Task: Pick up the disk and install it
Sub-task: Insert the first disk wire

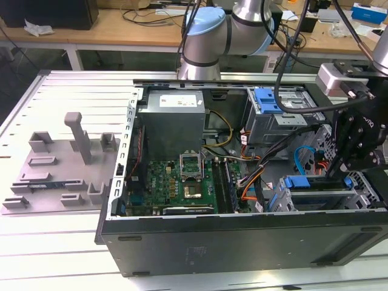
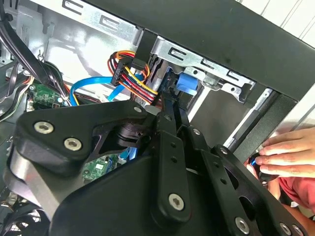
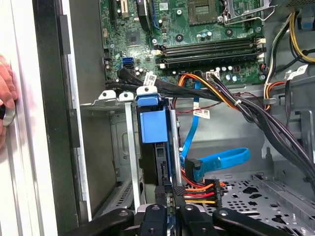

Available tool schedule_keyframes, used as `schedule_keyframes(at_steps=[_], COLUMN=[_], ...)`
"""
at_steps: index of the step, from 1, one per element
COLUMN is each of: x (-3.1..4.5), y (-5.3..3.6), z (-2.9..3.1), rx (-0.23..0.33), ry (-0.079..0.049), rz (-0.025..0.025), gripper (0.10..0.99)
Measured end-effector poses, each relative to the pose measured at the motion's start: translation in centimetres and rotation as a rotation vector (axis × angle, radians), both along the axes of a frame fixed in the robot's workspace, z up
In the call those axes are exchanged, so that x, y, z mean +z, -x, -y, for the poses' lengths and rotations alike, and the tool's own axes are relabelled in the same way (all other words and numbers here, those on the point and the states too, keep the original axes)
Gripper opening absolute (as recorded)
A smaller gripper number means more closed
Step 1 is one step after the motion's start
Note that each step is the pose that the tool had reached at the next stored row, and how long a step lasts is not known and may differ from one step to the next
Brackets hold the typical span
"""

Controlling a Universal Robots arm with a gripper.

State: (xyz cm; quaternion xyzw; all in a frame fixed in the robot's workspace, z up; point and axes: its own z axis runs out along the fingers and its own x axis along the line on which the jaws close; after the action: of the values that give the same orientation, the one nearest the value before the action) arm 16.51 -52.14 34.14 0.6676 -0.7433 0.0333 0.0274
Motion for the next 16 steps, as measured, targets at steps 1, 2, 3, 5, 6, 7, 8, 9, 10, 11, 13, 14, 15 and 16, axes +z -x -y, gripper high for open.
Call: schedule_keyframes(at_steps=[1, 2, 3, 5, 6, 7, 8, 9, 10, 11, 13, 14, 15, 16], x=[-0.1, -0.12, -0.16, -0.29, -0.33, -0.34, -0.35, -0.36, -0.3, -0.07, 0.3, 0.67, 2.09, 2.25], y=[0.0, -0.01, -0.01, -0.01, -0.01, -0.01, -0.01, 0.0, 0.0, 0.0, 0.0, 0.0, 0.0, 0.0], z=[0.0, 0.0, 0.0, 0.0, 0.0, 0.0, 0.0, 0.0, -0.01, -0.04, -0.11, -0.19, -0.48, -0.52], rx=[0.002, 0.005, 0.008, 0.014, 0.015, 0.016, 0.017, 0.016, 0.017, 0.016, 0.016, 0.017, 0.016, 0.016], ry=[-0.001, 0.0, 0.0, 0.0, 0.0, 0.0, 0.0, -0.001, 0.0, 0.002, 0.006, 0.009, 0.016, 0.017], rz=[-0.0001, -0.0002, -0.0004, -0.001, -0.0011, -0.0012, -0.0011, -0.0011, -0.0011, -0.0011, -0.0011, -0.0012, -0.001, -0.0009], gripper=[0.165, 0.165, 0.165, 0.165, 0.165, 0.165, 0.165, 0.176, 0.176, 0.176, 0.239, 0.239, 0.239, 0.239])
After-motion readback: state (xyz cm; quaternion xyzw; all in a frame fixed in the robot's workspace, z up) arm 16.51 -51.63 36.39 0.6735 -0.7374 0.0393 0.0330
